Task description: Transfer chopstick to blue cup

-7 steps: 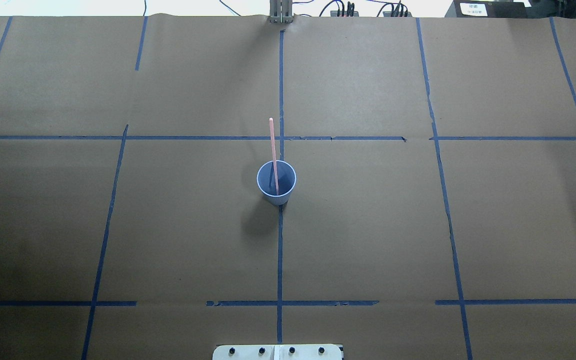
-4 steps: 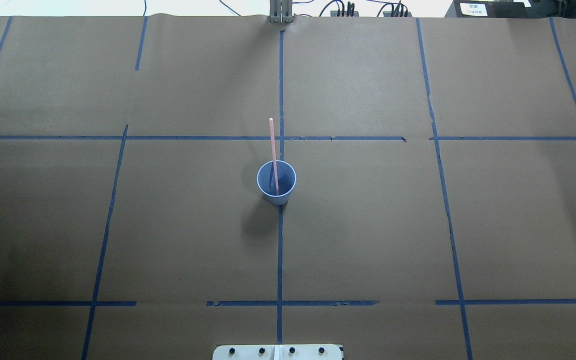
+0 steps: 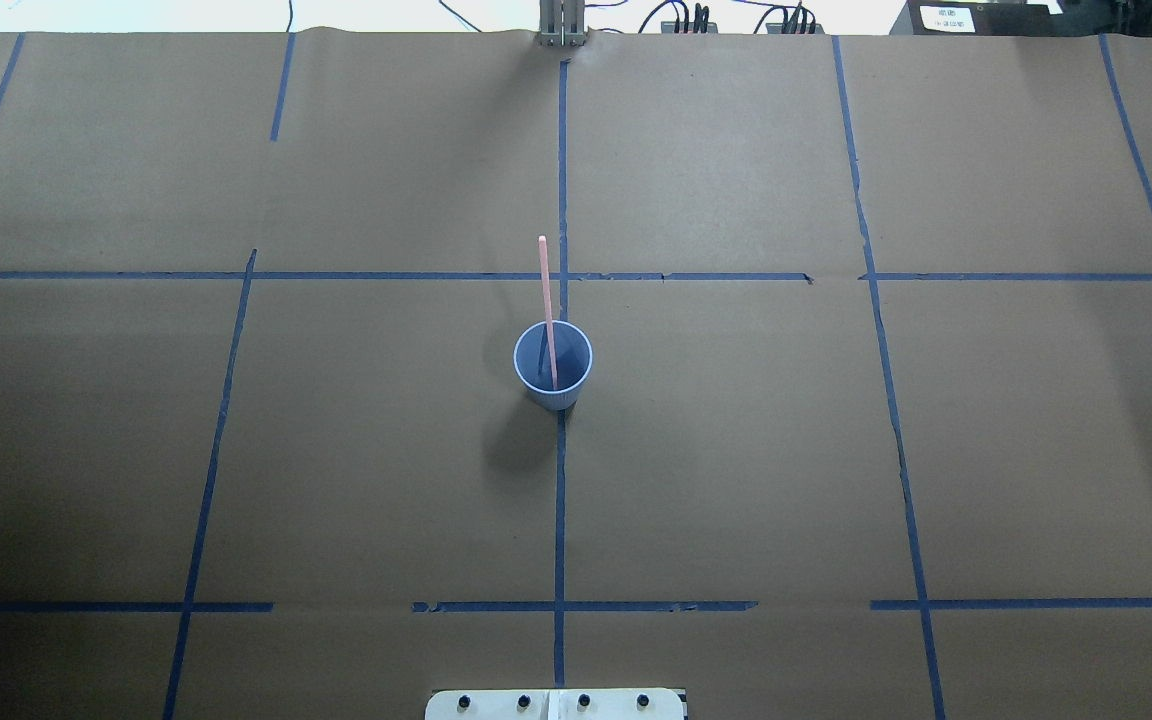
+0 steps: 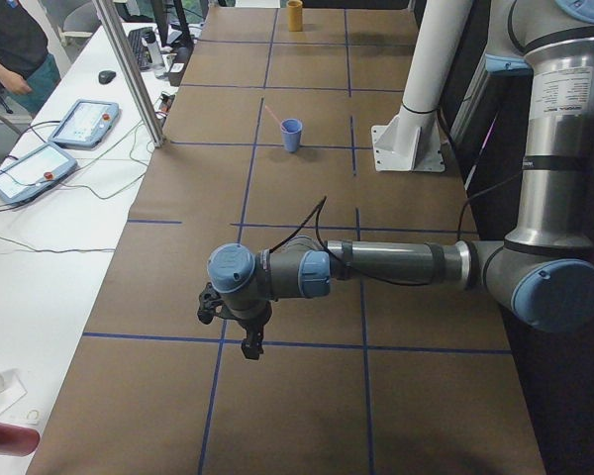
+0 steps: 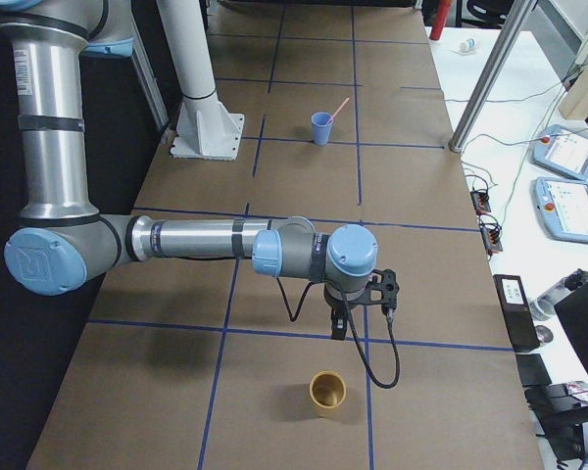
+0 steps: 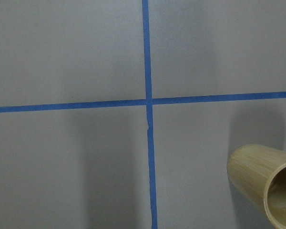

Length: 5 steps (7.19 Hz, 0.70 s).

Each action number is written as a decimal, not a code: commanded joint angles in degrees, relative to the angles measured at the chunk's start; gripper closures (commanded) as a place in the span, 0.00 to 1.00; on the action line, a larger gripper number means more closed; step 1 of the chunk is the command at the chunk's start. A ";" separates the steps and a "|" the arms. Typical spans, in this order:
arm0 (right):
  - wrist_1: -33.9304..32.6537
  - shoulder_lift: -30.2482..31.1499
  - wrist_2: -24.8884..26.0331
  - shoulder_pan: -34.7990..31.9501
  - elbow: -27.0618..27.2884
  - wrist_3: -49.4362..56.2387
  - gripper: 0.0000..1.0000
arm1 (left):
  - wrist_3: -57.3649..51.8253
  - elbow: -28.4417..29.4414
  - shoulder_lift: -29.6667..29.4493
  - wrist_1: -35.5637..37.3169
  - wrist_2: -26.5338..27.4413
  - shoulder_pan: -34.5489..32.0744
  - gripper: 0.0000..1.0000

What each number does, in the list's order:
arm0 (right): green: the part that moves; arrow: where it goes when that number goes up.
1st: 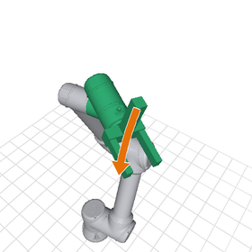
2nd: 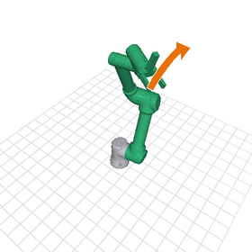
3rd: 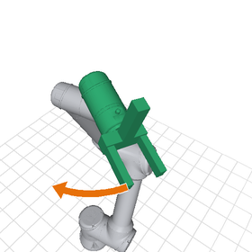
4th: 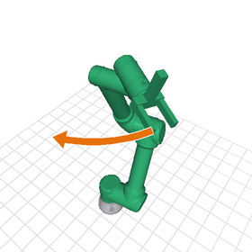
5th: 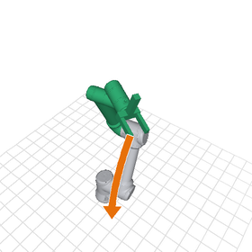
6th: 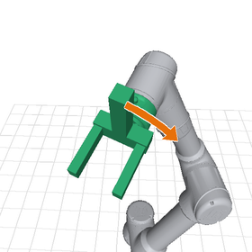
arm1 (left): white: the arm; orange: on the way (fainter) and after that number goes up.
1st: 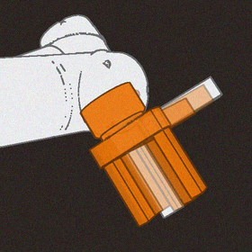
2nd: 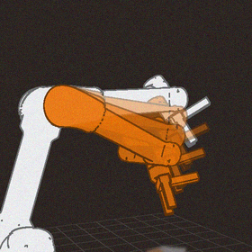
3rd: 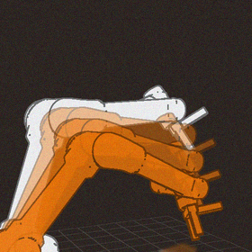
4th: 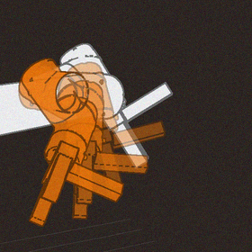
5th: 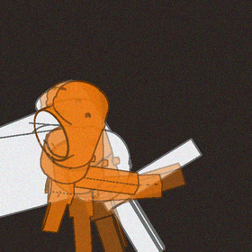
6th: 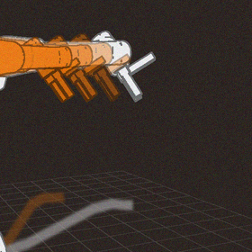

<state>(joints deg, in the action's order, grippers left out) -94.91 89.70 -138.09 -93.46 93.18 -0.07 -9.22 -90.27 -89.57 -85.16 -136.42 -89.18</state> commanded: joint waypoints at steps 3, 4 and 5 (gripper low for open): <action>-0.01 0.21 0.19 0.04 -0.55 -0.02 0.00 | 0.08 0.71 -0.08 -0.71 0.01 0.06 0.00; 0.08 0.21 0.19 0.12 -0.55 -0.02 0.00 | 0.08 0.53 -0.08 -0.71 0.01 0.06 0.00; 0.08 0.21 0.19 0.12 -0.46 -0.02 0.00 | 0.16 0.53 -0.25 -0.71 0.01 0.06 0.00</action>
<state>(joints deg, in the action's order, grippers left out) -94.86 89.91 -137.90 -93.37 92.66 -0.08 -9.11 -89.67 -89.71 -85.86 -136.41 -89.12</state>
